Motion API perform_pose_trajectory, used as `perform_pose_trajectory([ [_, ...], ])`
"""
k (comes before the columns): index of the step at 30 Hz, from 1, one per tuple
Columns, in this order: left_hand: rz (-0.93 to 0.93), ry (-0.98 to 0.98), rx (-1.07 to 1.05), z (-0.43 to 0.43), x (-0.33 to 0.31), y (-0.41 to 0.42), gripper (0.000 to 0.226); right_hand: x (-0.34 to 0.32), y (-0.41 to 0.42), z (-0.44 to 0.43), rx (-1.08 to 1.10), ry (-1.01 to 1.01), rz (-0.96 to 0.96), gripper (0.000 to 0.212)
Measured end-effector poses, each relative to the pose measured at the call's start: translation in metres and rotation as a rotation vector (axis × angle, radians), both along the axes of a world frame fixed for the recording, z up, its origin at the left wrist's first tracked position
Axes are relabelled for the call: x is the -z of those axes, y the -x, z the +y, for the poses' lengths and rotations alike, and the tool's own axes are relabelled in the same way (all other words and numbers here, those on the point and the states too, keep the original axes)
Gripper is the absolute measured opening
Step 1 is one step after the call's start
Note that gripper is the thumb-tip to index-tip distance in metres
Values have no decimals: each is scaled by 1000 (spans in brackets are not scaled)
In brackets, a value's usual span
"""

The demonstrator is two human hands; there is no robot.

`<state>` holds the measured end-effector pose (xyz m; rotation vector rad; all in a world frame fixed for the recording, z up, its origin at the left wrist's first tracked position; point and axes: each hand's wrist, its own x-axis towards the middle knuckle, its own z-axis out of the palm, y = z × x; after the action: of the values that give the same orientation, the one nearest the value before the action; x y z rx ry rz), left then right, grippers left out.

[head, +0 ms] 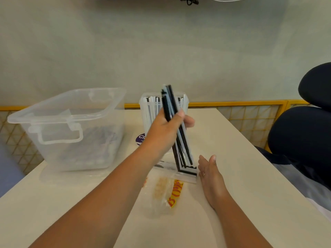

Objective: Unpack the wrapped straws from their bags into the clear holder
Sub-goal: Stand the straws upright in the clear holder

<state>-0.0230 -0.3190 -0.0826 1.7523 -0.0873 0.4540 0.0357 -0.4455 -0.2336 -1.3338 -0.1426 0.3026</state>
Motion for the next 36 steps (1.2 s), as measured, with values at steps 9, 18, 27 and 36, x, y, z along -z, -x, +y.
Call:
perform_pose_trajectory([
  [9, -130, 233, -105, 49, -12, 11, 12, 6, 2, 2, -60, 127, -70, 88],
  [18, 152, 89, -165, 51, 71, 6, 11, -2, 7, 31, -131, 532, -270, 92],
  [27, 341, 53, -61, 56, 103, 4, 19, -6, -17, 41, -202, 899, -457, 72],
  [36, 255, 102, 288, 67, 60, 2, 14, -146, -7, 51, -250, 442, -652, 44],
])
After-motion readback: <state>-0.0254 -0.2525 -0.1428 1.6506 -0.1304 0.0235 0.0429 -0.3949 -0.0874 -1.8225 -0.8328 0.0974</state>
